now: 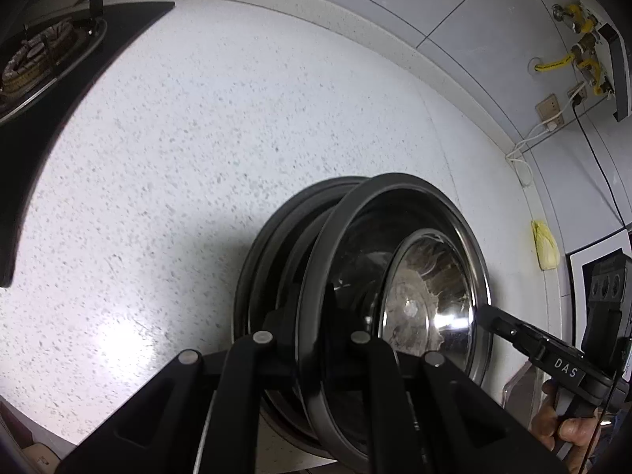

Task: Organize plates and bowls

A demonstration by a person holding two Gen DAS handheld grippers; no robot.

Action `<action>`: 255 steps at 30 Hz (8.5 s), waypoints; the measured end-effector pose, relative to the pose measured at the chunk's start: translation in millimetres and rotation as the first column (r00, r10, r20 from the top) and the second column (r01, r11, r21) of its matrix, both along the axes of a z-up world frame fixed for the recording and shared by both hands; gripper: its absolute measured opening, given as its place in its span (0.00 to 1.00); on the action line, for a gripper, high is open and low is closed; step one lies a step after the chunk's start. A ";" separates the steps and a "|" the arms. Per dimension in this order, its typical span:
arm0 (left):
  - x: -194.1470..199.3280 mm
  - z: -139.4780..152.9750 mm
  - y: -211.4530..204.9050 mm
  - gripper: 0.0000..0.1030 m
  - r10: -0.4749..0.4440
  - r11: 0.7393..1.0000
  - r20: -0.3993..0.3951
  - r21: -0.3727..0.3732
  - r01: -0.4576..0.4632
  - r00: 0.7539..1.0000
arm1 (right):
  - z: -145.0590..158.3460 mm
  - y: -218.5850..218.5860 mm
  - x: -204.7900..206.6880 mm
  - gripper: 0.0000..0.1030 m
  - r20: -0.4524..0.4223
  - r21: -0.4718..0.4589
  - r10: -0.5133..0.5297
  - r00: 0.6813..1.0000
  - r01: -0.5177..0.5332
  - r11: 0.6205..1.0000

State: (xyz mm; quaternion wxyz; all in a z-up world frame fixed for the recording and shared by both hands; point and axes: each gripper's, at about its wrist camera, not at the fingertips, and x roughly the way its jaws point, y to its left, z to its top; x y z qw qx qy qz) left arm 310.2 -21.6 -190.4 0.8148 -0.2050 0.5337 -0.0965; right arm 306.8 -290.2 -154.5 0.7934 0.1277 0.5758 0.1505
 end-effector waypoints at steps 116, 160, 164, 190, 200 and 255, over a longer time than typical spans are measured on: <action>-298.9 181.7 -38.0 0.32 -0.031 0.931 0.509 0.328 -0.160 0.860 | 152.3 9.4 -261.2 0.78 0.568 -0.261 -0.001 0.823 0.181 0.948; -295.2 172.3 -52.8 0.39 -0.109 0.939 0.489 0.337 -0.073 0.865 | 149.1 -12.0 -273.6 0.98 0.562 -0.230 -0.092 0.822 0.263 0.937; -295.6 172.5 -50.6 0.39 -0.103 0.939 0.489 0.334 -0.077 0.866 | 149.4 -11.6 -275.3 0.98 0.565 -0.230 -0.091 0.820 0.262 0.937; -307.8 181.5 -24.7 0.39 0.008 0.930 0.508 0.313 -0.193 0.861 | 146.7 21.0 -266.4 0.98 0.569 -0.303 0.075 0.819 0.124 0.945; -310.0 185.2 -22.7 0.39 0.025 0.922 0.519 0.319 -0.220 0.854 | 147.1 30.2 -256.9 0.98 0.567 -0.282 0.082 0.820 0.100 0.954; -285.4 191.5 -37.1 0.39 -0.060 0.933 0.546 0.328 -0.147 0.836 | 165.6 12.7 -256.6 0.98 0.613 -0.236 -0.032 0.789 0.221 0.946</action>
